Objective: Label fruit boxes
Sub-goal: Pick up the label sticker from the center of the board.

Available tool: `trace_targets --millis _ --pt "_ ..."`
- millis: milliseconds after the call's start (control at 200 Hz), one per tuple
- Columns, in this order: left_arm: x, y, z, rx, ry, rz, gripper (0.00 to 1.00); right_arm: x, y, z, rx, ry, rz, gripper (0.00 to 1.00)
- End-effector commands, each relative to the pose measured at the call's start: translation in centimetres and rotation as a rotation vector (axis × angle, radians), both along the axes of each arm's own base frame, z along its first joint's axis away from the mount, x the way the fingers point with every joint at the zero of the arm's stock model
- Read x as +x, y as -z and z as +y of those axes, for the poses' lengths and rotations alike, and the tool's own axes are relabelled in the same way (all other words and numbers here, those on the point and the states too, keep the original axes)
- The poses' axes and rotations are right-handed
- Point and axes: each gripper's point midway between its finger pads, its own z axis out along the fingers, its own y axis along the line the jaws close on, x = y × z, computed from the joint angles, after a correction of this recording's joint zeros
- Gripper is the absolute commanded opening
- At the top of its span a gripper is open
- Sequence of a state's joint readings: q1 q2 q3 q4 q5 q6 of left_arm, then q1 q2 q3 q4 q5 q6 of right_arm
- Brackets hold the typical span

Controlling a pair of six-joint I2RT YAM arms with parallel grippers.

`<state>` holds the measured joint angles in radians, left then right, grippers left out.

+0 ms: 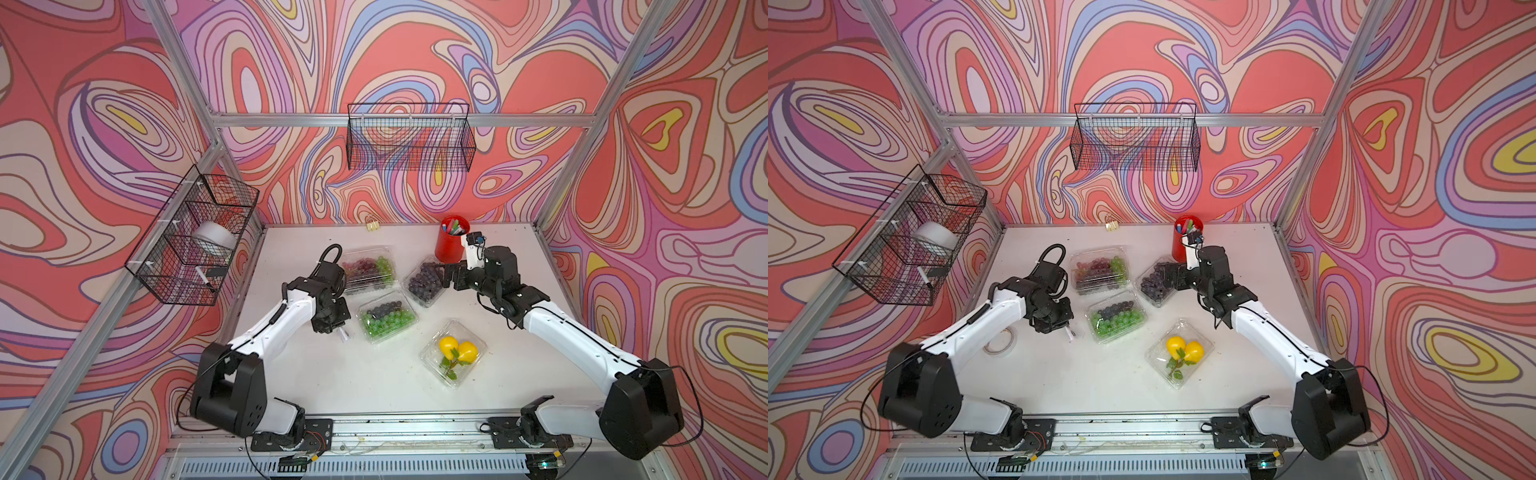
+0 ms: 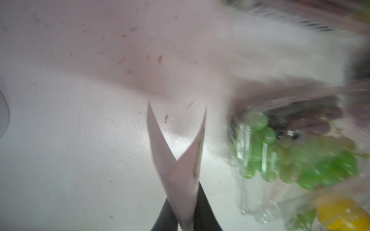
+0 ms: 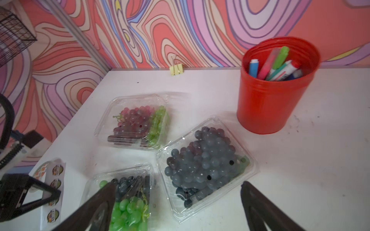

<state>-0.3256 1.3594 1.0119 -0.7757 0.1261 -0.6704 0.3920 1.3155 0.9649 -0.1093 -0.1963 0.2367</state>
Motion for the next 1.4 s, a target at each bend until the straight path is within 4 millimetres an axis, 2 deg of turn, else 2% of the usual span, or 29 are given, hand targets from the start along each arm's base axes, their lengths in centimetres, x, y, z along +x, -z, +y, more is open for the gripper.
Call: trace_targets --millis 0,165,305,396,546,746,861,966,1182,1282,1392 --pt "1.5 -4.2 -2.9 -0.152 0.168 -0.278 0.13 -1.3 -1.0 2.9 0.035 -0.186 0.008 0.98" --pt "1.2 -9.5 -5.7 -0.293 0.394 -0.640 0.10 -2.4 -1.9 5.1 0.082 -0.328 0.001 0.98" --pt "0.3 -12.3 -7.5 -0.329 0.584 -0.827 0.09 -3.9 -2.0 7.3 0.095 -0.455 -0.001 0.92" --pt "0.0 -13.3 -8.6 -0.366 0.673 -0.875 0.12 -5.0 -1.7 8.7 0.085 -0.534 -0.019 0.87" --pt "-0.5 -13.8 -10.2 -0.430 0.783 -0.882 0.17 -5.6 -2.6 10.6 0.077 -0.622 -0.090 0.74" --pt "-0.8 -14.1 -10.8 -0.433 0.864 -0.929 0.17 -6.5 -4.5 13.6 0.037 -0.777 -0.257 0.56" --pt "-1.1 -14.4 -10.9 -0.425 0.897 -0.948 0.18 -7.2 -5.6 14.7 0.034 -0.850 -0.374 0.49" --pt "-1.5 -14.3 -11.0 -0.425 0.922 -0.951 0.18 -7.9 -6.3 15.4 0.045 -0.924 -0.436 0.44" --pt "-1.8 -14.4 -10.9 -0.411 0.945 -0.966 0.18 -9.5 -6.7 16.9 0.079 -1.059 -0.457 0.35" --pt "-1.8 -14.7 -10.9 -0.407 0.946 -0.978 0.18 -9.8 -6.6 17.2 0.086 -1.081 -0.458 0.30" --pt "-1.8 -14.7 -11.0 -0.408 0.950 -0.983 0.18 -10.1 -6.4 17.4 0.093 -1.097 -0.454 0.29"
